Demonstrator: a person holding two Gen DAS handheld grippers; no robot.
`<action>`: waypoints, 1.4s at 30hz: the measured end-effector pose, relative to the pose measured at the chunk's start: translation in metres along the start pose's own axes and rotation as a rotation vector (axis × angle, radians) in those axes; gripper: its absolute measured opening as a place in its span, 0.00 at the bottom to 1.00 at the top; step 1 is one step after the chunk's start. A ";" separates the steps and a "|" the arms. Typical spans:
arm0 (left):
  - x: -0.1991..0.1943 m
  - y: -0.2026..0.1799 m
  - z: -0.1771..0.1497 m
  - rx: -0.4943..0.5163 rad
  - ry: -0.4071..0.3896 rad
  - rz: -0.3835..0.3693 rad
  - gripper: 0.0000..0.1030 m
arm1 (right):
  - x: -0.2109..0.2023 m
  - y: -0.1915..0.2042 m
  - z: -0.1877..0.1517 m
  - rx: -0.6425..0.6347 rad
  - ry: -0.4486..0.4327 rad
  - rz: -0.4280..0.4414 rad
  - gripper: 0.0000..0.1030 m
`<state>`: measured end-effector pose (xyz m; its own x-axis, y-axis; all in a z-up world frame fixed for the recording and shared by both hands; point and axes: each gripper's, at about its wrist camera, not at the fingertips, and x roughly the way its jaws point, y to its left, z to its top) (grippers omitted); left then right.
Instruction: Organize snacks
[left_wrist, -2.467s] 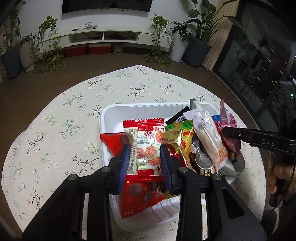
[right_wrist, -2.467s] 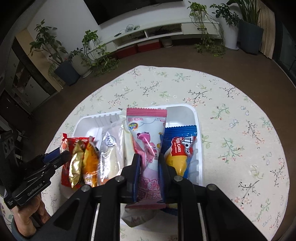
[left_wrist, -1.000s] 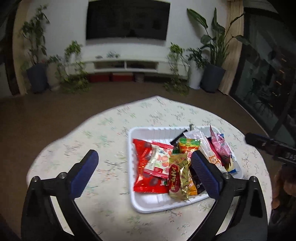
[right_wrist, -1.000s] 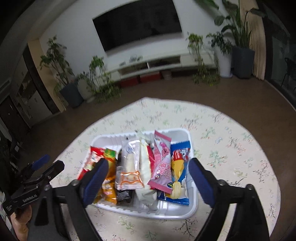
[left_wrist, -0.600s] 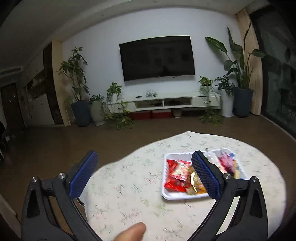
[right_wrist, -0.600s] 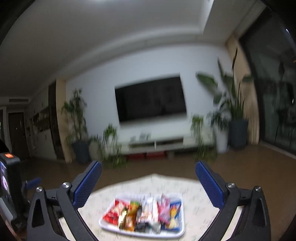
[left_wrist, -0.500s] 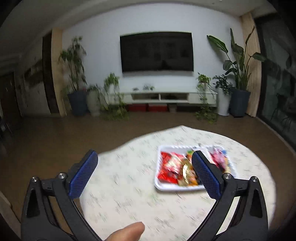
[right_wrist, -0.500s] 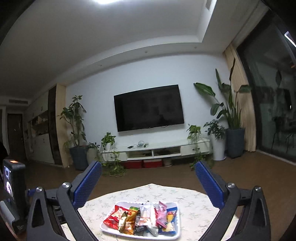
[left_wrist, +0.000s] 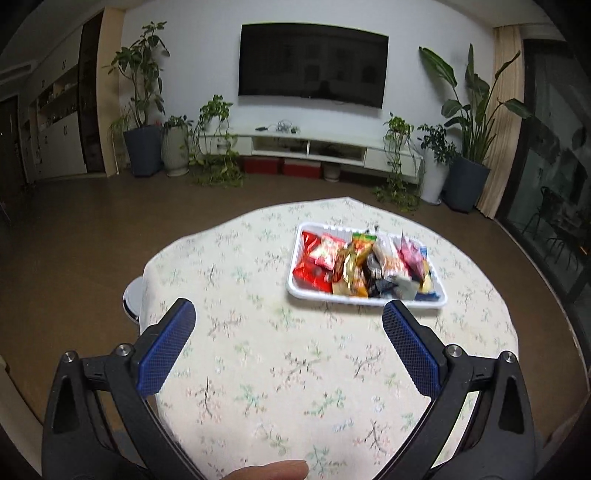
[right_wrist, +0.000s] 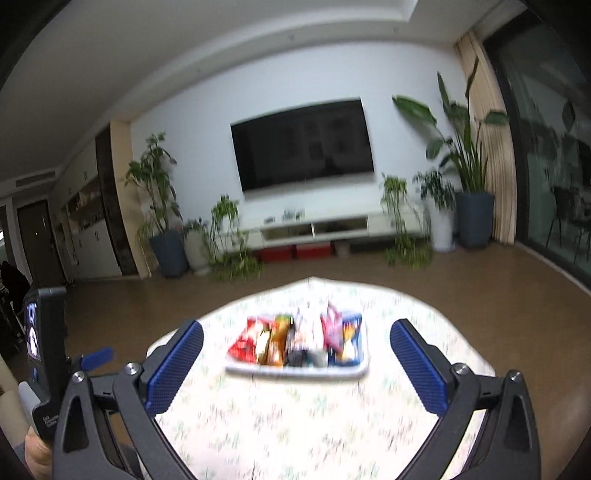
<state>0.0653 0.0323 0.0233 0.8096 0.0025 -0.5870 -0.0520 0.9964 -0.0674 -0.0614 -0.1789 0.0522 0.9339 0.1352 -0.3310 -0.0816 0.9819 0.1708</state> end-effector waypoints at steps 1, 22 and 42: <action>0.000 0.000 -0.005 0.001 0.013 0.005 1.00 | -0.002 0.000 -0.006 0.008 0.017 -0.013 1.00; 0.046 -0.001 -0.056 0.050 0.165 0.008 1.00 | 0.032 -0.002 -0.060 0.036 0.225 -0.114 1.00; 0.049 -0.004 -0.059 0.055 0.197 -0.020 1.00 | 0.039 0.005 -0.067 0.015 0.266 -0.117 1.00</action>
<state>0.0702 0.0238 -0.0527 0.6800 -0.0285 -0.7326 -0.0011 0.9992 -0.0398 -0.0490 -0.1598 -0.0214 0.8122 0.0526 -0.5810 0.0287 0.9911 0.1298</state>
